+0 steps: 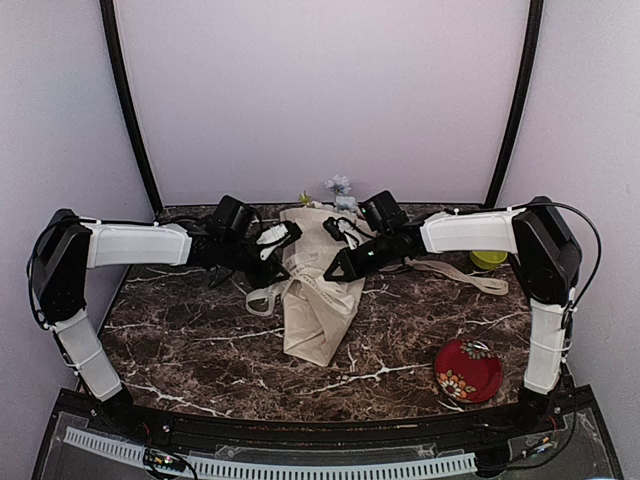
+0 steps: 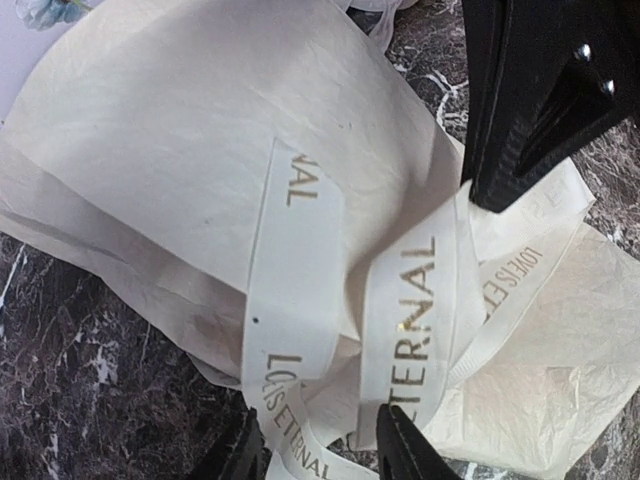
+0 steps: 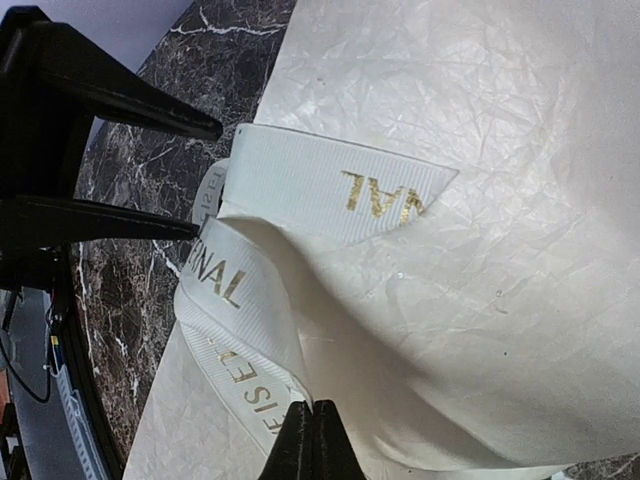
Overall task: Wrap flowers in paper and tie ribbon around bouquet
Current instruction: Cross the ribbon over the folded bouquet.
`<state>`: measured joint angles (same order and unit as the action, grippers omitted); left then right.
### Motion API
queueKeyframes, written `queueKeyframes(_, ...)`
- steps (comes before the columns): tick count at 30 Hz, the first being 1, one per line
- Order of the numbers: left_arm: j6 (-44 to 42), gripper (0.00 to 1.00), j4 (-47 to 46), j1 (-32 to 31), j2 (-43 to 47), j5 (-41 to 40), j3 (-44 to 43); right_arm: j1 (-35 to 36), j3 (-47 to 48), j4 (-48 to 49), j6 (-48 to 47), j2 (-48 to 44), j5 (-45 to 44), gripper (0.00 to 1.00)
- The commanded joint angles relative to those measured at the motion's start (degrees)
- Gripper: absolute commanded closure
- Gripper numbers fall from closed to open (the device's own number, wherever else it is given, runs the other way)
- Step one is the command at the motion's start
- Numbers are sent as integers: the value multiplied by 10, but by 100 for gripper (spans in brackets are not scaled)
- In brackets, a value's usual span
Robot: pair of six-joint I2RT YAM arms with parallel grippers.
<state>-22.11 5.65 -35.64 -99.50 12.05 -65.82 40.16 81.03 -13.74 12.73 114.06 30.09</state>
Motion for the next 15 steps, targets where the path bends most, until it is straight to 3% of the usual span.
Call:
queueKeyframes(1, -9, 59, 48, 0, 32, 40, 17, -4, -11, 17, 17, -41, -17, 100)
queueKeyframes(8, -18, 51, 45, 0, 26, 131, 10, -7, -21, 32, 31, -51, -24, 100)
queueKeyframes(12, -17, 52, 27, 0, 8, 88, 6, -8, -18, 36, 33, -46, -19, 100)
queueKeyframes(15, -24, 62, 51, 0, -24, 38, -19, -8, -16, 36, 34, -44, -17, 100)
